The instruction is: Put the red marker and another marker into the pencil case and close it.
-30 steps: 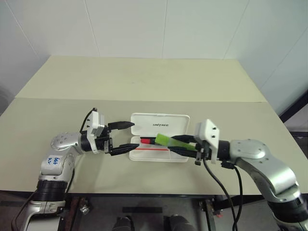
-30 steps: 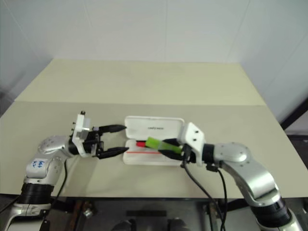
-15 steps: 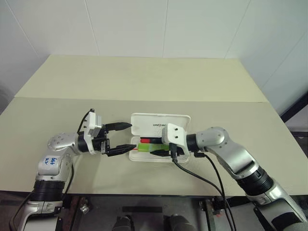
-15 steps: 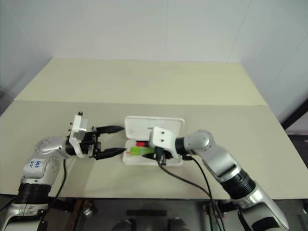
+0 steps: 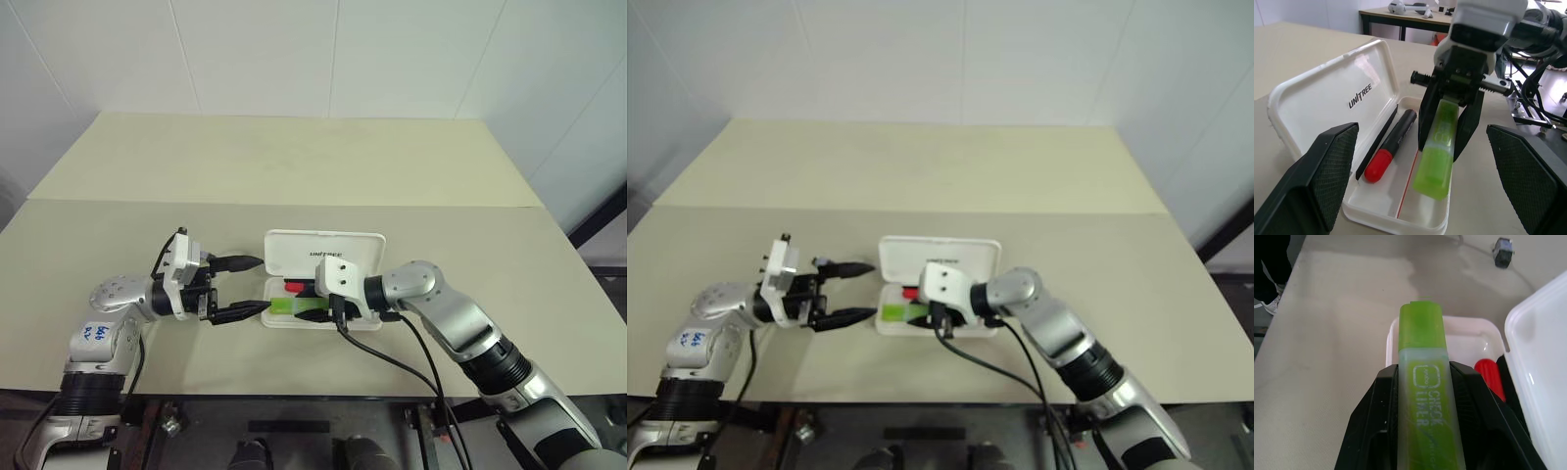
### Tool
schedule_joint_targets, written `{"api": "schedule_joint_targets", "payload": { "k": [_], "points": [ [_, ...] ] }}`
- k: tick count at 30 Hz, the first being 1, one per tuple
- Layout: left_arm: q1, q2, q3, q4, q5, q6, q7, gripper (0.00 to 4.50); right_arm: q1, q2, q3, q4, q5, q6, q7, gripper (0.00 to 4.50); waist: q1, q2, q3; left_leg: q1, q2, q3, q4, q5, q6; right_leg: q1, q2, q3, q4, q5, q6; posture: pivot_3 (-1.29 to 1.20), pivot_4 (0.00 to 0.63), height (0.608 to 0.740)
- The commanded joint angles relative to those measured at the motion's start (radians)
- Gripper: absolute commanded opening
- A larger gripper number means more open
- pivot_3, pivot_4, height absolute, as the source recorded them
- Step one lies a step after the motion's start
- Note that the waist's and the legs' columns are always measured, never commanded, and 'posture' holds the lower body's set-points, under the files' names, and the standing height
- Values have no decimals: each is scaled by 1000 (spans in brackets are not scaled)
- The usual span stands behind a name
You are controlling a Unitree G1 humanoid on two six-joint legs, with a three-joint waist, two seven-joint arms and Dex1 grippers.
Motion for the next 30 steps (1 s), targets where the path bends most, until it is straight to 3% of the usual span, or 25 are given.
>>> {"api": "schedule_joint_targets", "payload": {
  "k": [1, 7, 8, 16, 23, 30],
  "points": [
    [9, 20, 26, -12, -28, -7, -15, 4500, -26, 13, -6, 4, -15, -35, 13, 1115, 0, 0, 0, 0, 0, 0, 0, 0, 0, 0, 0, 0, 0, 0, 0, 0, 150, 740],
    [7, 23, 31, -7, -24, -11, -15, 4500, -30, 29, -7, 41, -39, -57, 21, 1115, -1, 0, 0, 0, 0, 0, 0, 0, 0, 0, 0, 0, 0, 0, 0, 0, 150, 740],
    [6, 23, 31, -6, -24, -11, -14, 4500, -30, 30, -8, 42, -42, -58, 22, 1842, -1, 0, 0, 0, 0, 0, 0, 0, 0, 0, 0, 0, 0, 0, 0, 0, 150, 740],
    [-2, 19, 28, -6, -23, -10, -10, 4500, -27, 19, -29, -8, -31, -30, 43, 4479, -2, 0, 0, 0, 0, 0, 0, 0, 0, 0, 0, 0, 0, 0, 0, 0, 150, 740],
    [-2, 13, 35, -14, -16, -17, 21, 4500, -2, -7, -90, -122, 22, 31, 42, 4479, -3, 0, 0, 0, 0, 0, 0, 0, 0, 0, 0, 0, 0, 0, 0, 0, 150, 740],
    [31, -3, 71, -64, 2, -38, 156, 4500, 151, -20, -268, -274, 225, 26, 51, 4479, 1, 0, 0, 0, 0, 0, -1, -1, -1, 0, 0, 0, 0, 0, 0, 0, 150, 740]
  ]
}}
